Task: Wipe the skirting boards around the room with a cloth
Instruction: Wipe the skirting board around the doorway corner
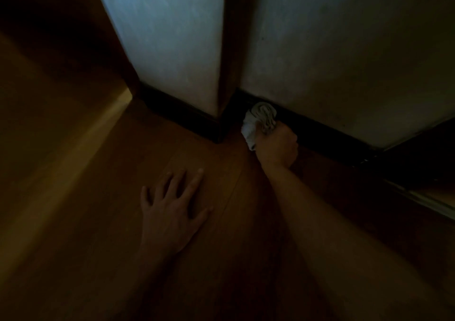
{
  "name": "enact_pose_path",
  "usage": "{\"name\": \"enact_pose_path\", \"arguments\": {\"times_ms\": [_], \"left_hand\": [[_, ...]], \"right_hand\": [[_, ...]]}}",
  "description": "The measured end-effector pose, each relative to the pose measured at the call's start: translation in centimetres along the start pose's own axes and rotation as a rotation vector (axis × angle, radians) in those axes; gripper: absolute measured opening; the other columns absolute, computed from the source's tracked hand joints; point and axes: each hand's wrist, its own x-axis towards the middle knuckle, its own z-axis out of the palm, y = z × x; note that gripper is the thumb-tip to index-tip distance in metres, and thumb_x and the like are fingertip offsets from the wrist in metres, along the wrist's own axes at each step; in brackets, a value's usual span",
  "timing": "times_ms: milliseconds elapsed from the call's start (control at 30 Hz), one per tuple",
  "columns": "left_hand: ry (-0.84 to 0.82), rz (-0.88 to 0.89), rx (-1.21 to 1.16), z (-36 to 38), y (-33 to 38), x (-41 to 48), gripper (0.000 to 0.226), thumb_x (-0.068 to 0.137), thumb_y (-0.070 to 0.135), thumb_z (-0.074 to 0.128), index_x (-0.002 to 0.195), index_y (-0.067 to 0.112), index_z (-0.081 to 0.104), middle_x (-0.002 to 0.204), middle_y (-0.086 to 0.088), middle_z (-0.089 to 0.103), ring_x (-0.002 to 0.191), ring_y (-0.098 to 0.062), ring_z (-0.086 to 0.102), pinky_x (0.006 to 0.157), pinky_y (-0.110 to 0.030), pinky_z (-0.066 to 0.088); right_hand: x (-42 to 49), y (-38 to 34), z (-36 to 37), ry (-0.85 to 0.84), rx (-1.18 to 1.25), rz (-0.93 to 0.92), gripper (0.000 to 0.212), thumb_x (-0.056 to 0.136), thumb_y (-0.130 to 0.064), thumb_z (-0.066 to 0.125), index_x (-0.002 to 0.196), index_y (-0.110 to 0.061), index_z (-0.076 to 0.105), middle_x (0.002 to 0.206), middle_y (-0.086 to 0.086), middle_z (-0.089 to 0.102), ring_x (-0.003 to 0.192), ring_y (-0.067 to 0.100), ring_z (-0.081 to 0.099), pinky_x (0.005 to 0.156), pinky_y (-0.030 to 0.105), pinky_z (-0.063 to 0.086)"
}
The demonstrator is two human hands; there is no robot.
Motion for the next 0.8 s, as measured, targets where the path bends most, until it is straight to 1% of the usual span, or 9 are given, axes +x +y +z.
{"name": "enact_pose_path", "arguments": {"times_ms": [67,167,200,267,333,433,533,700,800], "left_hand": [[0.002,0.039,-0.001,-0.1,0.7,0.0,0.081,0.086,0.083,0.02,0.157,0.05,-0.003,0.167,0.002,0.018,0.152,-0.025,0.017,0.118,-0.065,0.013],[-0.011,0.134,-0.023,0.2,2.3,-0.2,0.077,0.089,0.077,0.026,0.158,0.043,0.022,0.164,-0.001,0.027,0.149,-0.026,0.027,0.12,-0.059,0.017],[-0.018,0.152,-0.026,0.4,2.8,-0.2,0.076,0.089,0.076,0.026,0.156,0.041,0.028,0.164,-0.001,0.028,0.149,-0.026,0.027,0.12,-0.058,0.017],[-0.028,0.15,-0.02,0.7,3.4,-0.2,0.076,0.087,0.076,0.024,0.154,0.041,0.034,0.165,0.001,0.025,0.151,-0.026,0.022,0.121,-0.057,0.013],[-0.026,0.13,-0.02,0.9,3.6,-0.2,0.077,0.085,0.077,0.022,0.153,0.042,0.036,0.165,0.003,0.024,0.152,-0.025,0.018,0.122,-0.057,0.01],[-0.022,0.131,-0.003,1.2,3.4,-0.2,0.074,0.087,0.078,0.025,0.151,0.044,0.038,0.164,0.004,0.026,0.152,-0.023,0.02,0.121,-0.058,0.013],[-0.02,0.128,0.01,1.6,3.3,-0.1,0.071,0.088,0.077,0.029,0.151,0.044,0.039,0.164,0.003,0.028,0.151,-0.023,0.02,0.121,-0.058,0.015],[-0.03,0.117,0.03,2.1,3.3,0.0,0.071,0.09,0.079,0.027,0.153,0.047,0.032,0.166,0.005,0.023,0.153,-0.022,0.015,0.122,-0.058,0.011],[-0.02,0.098,0.03,2.2,3.6,0.0,0.071,0.09,0.078,0.027,0.154,0.046,0.031,0.165,0.004,0.024,0.154,-0.022,0.014,0.121,-0.059,0.01]], "right_hand": [[0.1,1.4,-1.2,0.006,-0.043,0.034,0.029,0.088,-0.04,0.064,0.086,-0.011,0.065,0.091,0.009,0.068,0.08,0.026,0.066,0.059,0.032,0.051],[0.3,4.5,-3.7,0.025,-0.094,0.096,0.026,0.088,-0.036,0.065,0.088,-0.01,0.066,0.092,0.011,0.068,0.08,0.029,0.066,0.062,0.038,0.056],[0.3,5.4,-4.6,0.035,-0.105,0.105,0.026,0.088,-0.036,0.066,0.088,-0.01,0.066,0.093,0.012,0.068,0.081,0.029,0.066,0.062,0.038,0.056],[0.2,6.9,-6.1,0.052,-0.12,0.113,0.027,0.088,-0.036,0.067,0.086,-0.009,0.065,0.092,0.012,0.067,0.08,0.029,0.065,0.061,0.036,0.055],[0.1,7.5,-7.0,0.055,-0.127,0.124,0.029,0.089,-0.036,0.067,0.086,-0.007,0.065,0.092,0.012,0.067,0.081,0.029,0.065,0.062,0.037,0.056],[0.0,7.2,-7.2,0.045,-0.111,0.111,0.03,0.09,-0.036,0.065,0.089,-0.006,0.066,0.094,0.013,0.067,0.083,0.029,0.065,0.064,0.04,0.057],[0.1,6.1,-6.5,0.011,-0.107,0.075,0.033,0.09,-0.04,0.065,0.089,-0.007,0.066,0.093,0.012,0.067,0.082,0.029,0.066,0.064,0.042,0.058],[0.7,6.6,-7.4,-0.038,-0.131,0.059,0.038,0.088,-0.046,0.065,0.089,-0.009,0.067,0.092,0.013,0.067,0.081,0.031,0.065,0.066,0.044,0.058],[0.7,7.4,-7.3,-0.005,-0.124,0.07,0.033,0.089,-0.041,0.064,0.084,-0.008,0.066,0.088,0.013,0.067,0.078,0.03,0.065,0.062,0.041,0.057]]}}
